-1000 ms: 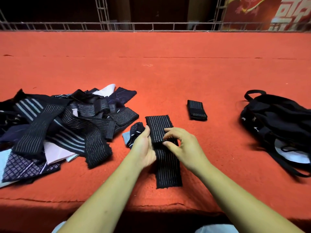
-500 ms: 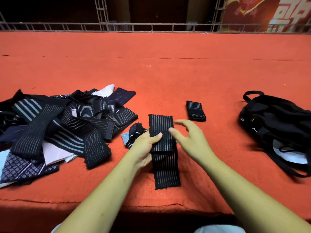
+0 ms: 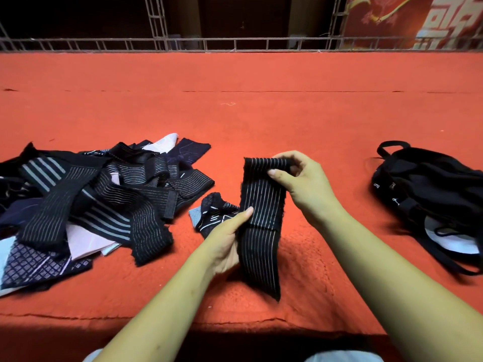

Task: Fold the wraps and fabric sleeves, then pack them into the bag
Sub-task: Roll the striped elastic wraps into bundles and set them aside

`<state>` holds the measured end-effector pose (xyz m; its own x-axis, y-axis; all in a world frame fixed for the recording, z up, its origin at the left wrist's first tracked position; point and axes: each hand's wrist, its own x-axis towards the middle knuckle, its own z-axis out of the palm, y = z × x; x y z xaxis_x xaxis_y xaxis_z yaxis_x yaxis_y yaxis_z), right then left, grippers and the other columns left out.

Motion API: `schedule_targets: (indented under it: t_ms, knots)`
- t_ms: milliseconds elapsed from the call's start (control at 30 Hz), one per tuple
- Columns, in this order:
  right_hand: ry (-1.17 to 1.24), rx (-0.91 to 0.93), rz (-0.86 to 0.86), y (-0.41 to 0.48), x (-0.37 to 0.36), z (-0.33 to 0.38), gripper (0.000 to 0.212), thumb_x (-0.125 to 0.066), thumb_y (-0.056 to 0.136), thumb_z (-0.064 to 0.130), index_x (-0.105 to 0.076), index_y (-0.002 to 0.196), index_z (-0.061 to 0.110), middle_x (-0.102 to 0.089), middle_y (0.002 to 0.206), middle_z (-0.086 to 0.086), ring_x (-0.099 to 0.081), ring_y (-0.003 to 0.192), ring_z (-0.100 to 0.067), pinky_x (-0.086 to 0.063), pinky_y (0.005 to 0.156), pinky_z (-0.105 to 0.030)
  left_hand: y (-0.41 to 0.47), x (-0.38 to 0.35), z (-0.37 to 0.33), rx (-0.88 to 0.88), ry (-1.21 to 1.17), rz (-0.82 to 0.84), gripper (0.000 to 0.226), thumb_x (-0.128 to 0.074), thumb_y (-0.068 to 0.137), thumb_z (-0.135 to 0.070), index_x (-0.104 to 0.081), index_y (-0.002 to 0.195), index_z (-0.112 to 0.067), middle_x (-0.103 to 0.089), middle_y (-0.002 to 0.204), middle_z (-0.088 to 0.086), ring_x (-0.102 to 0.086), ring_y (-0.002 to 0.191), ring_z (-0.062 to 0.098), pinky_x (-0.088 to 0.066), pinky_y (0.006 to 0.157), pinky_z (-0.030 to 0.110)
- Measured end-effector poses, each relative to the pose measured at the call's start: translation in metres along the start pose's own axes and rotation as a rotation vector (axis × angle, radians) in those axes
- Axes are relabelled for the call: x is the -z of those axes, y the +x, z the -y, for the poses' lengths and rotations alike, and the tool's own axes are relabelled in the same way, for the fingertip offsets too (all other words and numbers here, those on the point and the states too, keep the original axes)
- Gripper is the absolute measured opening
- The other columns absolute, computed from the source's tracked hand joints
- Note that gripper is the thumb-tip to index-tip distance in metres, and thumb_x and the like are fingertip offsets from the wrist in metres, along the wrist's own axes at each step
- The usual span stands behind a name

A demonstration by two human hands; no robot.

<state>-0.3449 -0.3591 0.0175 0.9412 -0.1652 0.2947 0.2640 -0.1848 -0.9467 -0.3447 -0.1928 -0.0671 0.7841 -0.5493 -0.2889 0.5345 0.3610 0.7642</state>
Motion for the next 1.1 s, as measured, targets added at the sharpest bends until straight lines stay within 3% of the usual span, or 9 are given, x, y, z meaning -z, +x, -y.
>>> schedule_targets:
  t_ms: [133,267,367,433,500,600,800,967,1100]
  knots:
    - [0.042,0.066,0.020,-0.006,0.005,-0.003,0.023,-0.066,0.087,-0.004,-0.065,0.093,0.018,-0.068,0.087,0.005,-0.062,0.083,-0.004,-0.049,0.075,-0.020,0.005,0.002,0.000,0.014,0.008,-0.100,0.047,-0.061,0.087,-0.038,-0.067,0.118,-0.003,-0.071,0.108,0.017,-0.071,0.087,0.025,-0.060,0.075,0.035]
    - [0.033,0.070,0.094,-0.023,0.004,-0.013,0.019,-0.063,0.086,-0.009,-0.066,0.093,0.008,-0.070,0.093,-0.002,-0.063,0.087,-0.007,-0.049,0.082,-0.020,0.011,-0.003,-0.011,0.014,-0.131,-0.163,0.036,-0.048,0.100,-0.030,-0.066,0.111,-0.001,-0.074,0.097,0.017,-0.073,0.080,0.025,-0.062,0.067,0.034]
    - [0.024,0.015,0.139,-0.041,-0.003,-0.031,0.030,-0.063,0.085,-0.012,-0.066,0.088,0.018,-0.070,0.103,0.007,-0.063,0.099,0.001,-0.046,0.089,-0.014,0.014,-0.007,-0.019,-0.003,-0.190,-0.179,0.037,-0.037,0.105,-0.026,-0.066,0.107,-0.002,-0.075,0.086,0.015,-0.074,0.072,0.024,-0.060,0.059,0.031]
    - [-0.006,-0.044,0.155,-0.052,-0.007,-0.046,0.033,-0.061,0.084,-0.013,-0.065,0.086,0.020,-0.067,0.089,0.015,-0.060,0.084,0.006,-0.042,0.079,-0.012,0.016,-0.008,-0.022,-0.031,-0.212,-0.201,0.040,-0.034,0.104,-0.025,-0.064,0.111,-0.001,-0.075,0.091,0.018,-0.074,0.077,0.028,-0.060,0.065,0.035]
    - [-0.038,-0.096,0.168,-0.062,-0.009,-0.059,0.031,-0.060,0.086,-0.012,-0.064,0.087,0.019,-0.062,0.075,0.019,-0.054,0.068,0.004,-0.042,0.068,-0.016,0.017,-0.009,-0.022,-0.047,-0.222,-0.236,0.040,-0.035,0.103,-0.025,-0.063,0.115,0.000,-0.073,0.098,0.020,-0.072,0.083,0.031,-0.059,0.074,0.040]
    - [-0.088,-0.109,0.162,-0.071,-0.013,-0.070,0.028,-0.061,0.086,-0.007,-0.065,0.088,0.020,-0.062,0.078,0.015,-0.054,0.073,-0.002,-0.045,0.072,-0.025,0.018,-0.007,-0.021,-0.039,-0.217,-0.287,0.044,-0.034,0.102,-0.029,-0.062,0.119,0.001,-0.071,0.107,0.023,-0.070,0.088,0.034,-0.058,0.077,0.042]
    - [-0.059,-0.172,0.134,-0.076,-0.019,-0.075,0.023,-0.060,0.084,-0.009,-0.064,0.087,0.014,-0.060,0.074,0.008,-0.051,0.065,0.000,-0.039,0.063,-0.017,0.022,-0.004,-0.018,-0.077,-0.212,-0.266,0.042,-0.045,0.098,-0.045,-0.062,0.106,-0.007,-0.068,0.104,0.021,-0.068,0.087,0.034,-0.056,0.077,0.044]
    - [-0.045,-0.208,0.118,-0.076,-0.020,-0.077,0.017,-0.062,0.079,-0.002,-0.061,0.080,0.015,-0.059,0.068,0.010,-0.049,0.061,0.000,-0.037,0.061,-0.019,0.028,-0.005,-0.014,-0.117,-0.122,-0.325,0.016,-0.066,0.091,-0.025,-0.064,0.086,-0.010,-0.068,0.086,0.015,-0.067,0.077,0.029,-0.057,0.080,0.048]
    - [-0.073,-0.215,0.103,-0.077,-0.020,-0.082,0.024,-0.063,0.075,-0.002,-0.060,0.071,0.021,-0.062,0.073,0.001,-0.051,0.069,-0.012,-0.039,0.067,-0.032,0.035,-0.005,-0.016,-0.234,-0.033,-0.331,0.006,-0.060,0.095,-0.011,-0.062,0.101,-0.009,-0.066,0.089,0.014,-0.066,0.077,0.025,-0.056,0.075,0.041]
